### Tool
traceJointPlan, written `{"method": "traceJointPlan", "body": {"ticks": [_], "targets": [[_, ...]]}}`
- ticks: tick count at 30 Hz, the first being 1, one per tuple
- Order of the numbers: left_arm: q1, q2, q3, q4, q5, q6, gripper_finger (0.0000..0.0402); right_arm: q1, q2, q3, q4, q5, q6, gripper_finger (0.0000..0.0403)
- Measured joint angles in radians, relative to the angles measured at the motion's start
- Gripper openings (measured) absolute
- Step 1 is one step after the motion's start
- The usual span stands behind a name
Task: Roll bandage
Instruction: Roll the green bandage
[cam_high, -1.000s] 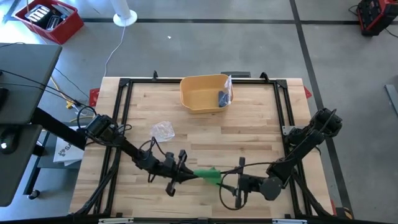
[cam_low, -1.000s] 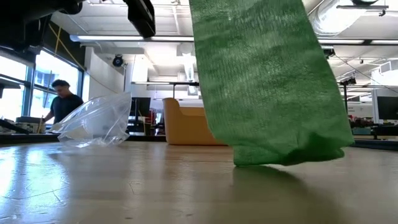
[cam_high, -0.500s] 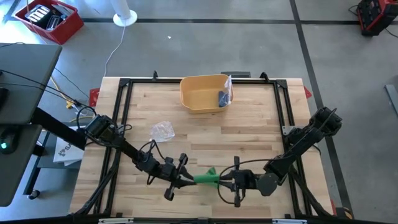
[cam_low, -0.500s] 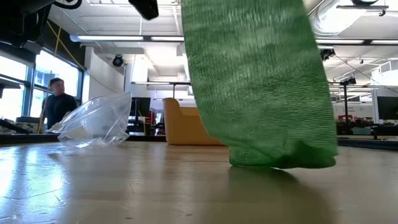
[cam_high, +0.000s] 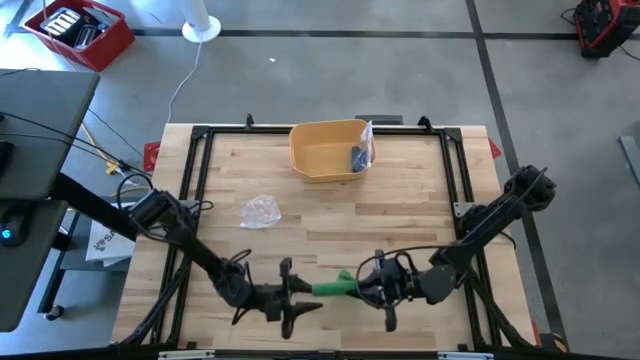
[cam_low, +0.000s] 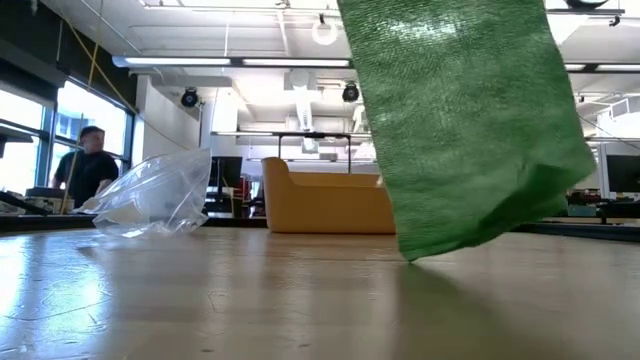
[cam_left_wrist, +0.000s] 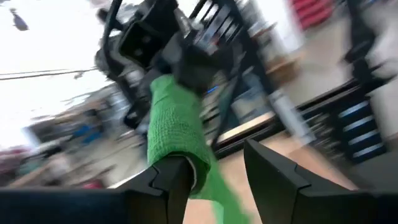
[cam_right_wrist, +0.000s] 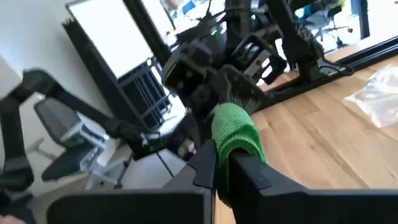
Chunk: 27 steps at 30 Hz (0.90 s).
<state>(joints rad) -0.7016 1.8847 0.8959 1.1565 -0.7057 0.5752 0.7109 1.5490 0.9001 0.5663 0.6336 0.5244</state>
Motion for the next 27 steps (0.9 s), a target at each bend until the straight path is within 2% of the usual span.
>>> {"method": "traceJointPlan", "body": {"ticks": [2,4,7,12,15,20,23,27], "targets": [[-0.017,0.001,0.016,-0.01,-0.092,0.061,0.0137,0.0,0.0,0.0,0.02,0.005,-0.002,0.0022],[-0.028,0.001,0.026,-0.011,-0.142,0.101,0.0127,-0.001,0.0,0.0,0.033,0.005,-0.009,0.0023],[-0.03,0.001,0.037,-0.011,-0.159,0.094,0.0102,-0.002,0.001,0.0,0.044,0.001,-0.071,0.0024],[-0.028,0.001,0.047,0.003,-0.151,0.002,0.0033,0.003,0.0,0.001,0.043,-0.007,-0.267,0.0043],[-0.027,-0.002,0.047,0.002,-0.129,-0.109,0.0009,0.017,0.0,0.002,0.04,-0.019,-0.405,0.0079],[-0.019,-0.043,0.047,-0.05,-0.057,-0.336,0.0012,0.051,0.0,0.006,-0.017,-0.03,-0.678,0.0136],[0.004,-0.094,0.046,-0.152,0.03,-0.508,0.0007,0.08,0.001,0.006,-0.046,-0.01,-0.868,0.015],[0.067,-0.162,0.046,-0.29,0.2,-0.808,0.0007,0.103,0.001,0.005,-0.054,0.07,-0.989,0.0145]]}}
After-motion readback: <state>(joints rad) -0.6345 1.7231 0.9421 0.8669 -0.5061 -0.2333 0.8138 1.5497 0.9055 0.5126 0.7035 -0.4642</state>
